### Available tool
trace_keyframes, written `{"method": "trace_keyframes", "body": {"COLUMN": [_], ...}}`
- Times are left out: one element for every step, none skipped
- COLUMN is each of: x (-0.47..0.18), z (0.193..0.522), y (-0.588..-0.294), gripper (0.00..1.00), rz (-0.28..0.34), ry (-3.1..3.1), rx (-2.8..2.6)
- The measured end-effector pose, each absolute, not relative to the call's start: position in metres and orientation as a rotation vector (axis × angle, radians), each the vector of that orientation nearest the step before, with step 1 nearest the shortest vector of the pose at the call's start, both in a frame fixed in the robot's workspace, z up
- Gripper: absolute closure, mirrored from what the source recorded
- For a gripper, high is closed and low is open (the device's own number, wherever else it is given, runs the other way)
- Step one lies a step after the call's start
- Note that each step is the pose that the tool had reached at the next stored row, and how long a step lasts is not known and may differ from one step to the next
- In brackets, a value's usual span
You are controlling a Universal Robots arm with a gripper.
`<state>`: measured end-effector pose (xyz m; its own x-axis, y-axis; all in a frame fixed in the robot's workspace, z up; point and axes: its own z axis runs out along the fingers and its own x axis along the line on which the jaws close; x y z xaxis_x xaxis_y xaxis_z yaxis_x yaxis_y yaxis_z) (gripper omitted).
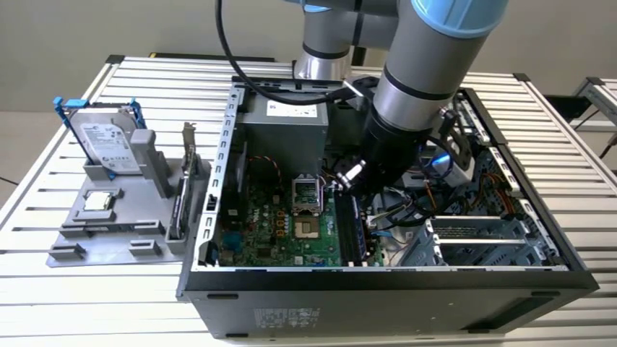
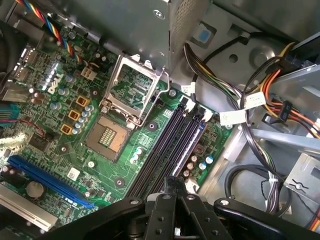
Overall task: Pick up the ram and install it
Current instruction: 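Press down the ram until it locks into place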
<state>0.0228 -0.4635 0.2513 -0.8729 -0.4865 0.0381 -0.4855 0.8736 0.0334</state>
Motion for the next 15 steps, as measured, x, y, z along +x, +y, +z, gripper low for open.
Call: {"method": "trace_keyframes", "body": {"x": [0.0228, 0.0228, 0.0228, 0.0229, 0.0228, 0.0228, 0.0228, 0.0228, 0.0228, 0.0228, 0.0228, 0.0228, 0.0228, 0.0228, 0.0228], "z": [0.2512, 0.2512, 0.2512, 0.2512, 0.2511, 0.2511, 0.2511, 0.2511, 0.2511, 0.2511, 0.2511, 0.2511, 0.2511, 0.2511, 0.2511], "y": [-0.4635, -0.4635, -0.4635, -0.4635, -0.4635, -0.4635, -0.4635, -0.4635, -0.4635, -0.4635, -0.4635, -0.4635, -0.4635, -0.4635, -0.4635], "gripper": [1.0, 1.0, 1.0, 1.0, 1.0, 1.0, 1.0, 1.0, 1.0, 1.0, 1.0, 1.0, 1.0, 1.0, 1.0], "rz": [-0.036, -0.037, -0.039, -0.04, -0.041, -0.042, -0.043, -0.043, -0.044, -0.045, -0.046, -0.046, -0.047, -0.048, -0.049], "ry": [-2.995, -2.993, -2.992, -2.99, -2.988, -2.987, -2.985, -2.983, -2.981, -2.979, -2.977, -2.975, -2.973, -2.971, -2.969], "rx": [0.785, 0.792, 0.799, 0.805, 0.812, 0.819, 0.825, 0.832, 0.839, 0.845, 0.852, 0.86, 0.867, 0.873, 0.88]}}
